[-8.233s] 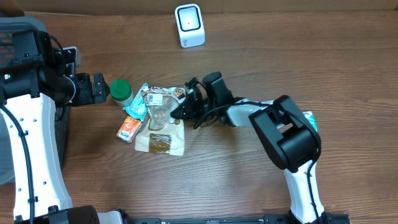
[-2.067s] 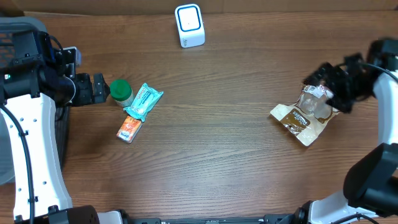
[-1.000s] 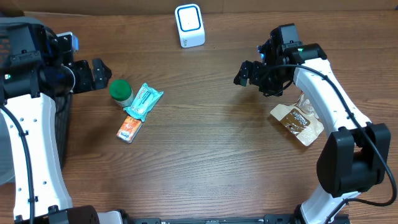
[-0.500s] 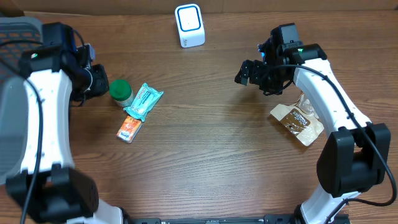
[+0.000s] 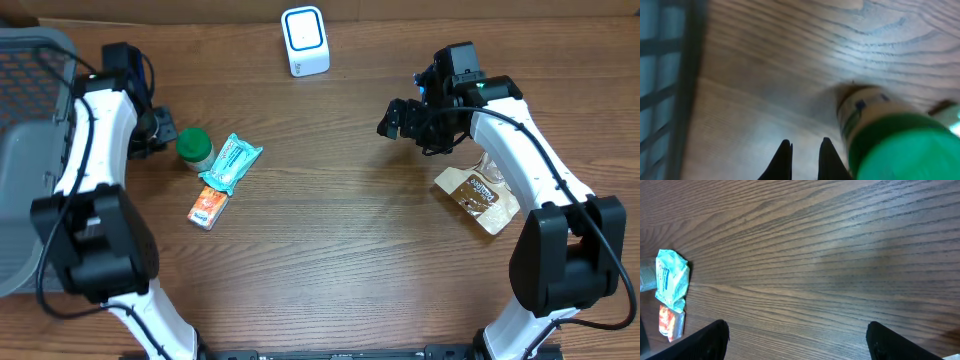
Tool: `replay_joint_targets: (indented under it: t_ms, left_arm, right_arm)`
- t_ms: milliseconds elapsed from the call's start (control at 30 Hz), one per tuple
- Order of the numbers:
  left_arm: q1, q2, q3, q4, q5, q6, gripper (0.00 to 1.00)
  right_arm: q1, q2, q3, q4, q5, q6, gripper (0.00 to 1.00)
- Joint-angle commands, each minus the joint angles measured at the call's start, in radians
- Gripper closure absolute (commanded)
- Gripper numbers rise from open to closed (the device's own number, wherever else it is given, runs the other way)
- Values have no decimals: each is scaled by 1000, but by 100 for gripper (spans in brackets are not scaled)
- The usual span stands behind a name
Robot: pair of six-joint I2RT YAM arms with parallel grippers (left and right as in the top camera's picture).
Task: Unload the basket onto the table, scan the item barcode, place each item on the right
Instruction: 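Reach the left gripper to the green-capped bottle and grasp it, then lift the green-capped bottle toward the white scanner with left gripper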
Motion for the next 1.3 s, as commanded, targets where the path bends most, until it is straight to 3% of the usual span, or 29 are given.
replay_joint_targets:
  t_ms: [0, 267, 467, 767, 1067, 1267]
  left_arm:
    - [-5, 64, 1, 27, 85, 94, 96]
    - [-33, 87, 1, 90, 248, 211, 96]
    - [-66, 87, 1, 88, 285, 251, 96]
    - [-205, 87, 1, 103, 285, 244, 96]
    - [-364, 93, 1, 145, 285, 122, 96]
    - [-467, 97, 1, 182, 285, 107, 96]
  right_arm:
    - [0, 3, -13, 10, 5, -3, 11]
    - [0, 3, -13, 14, 2, -2, 11]
    - [0, 3, -13, 14, 2, -3, 11]
    - [0, 3, -13, 13, 1, -3, 11]
    - [1, 3, -13, 12, 1, -3, 11]
    - [0, 3, -13, 9, 1, -3, 11]
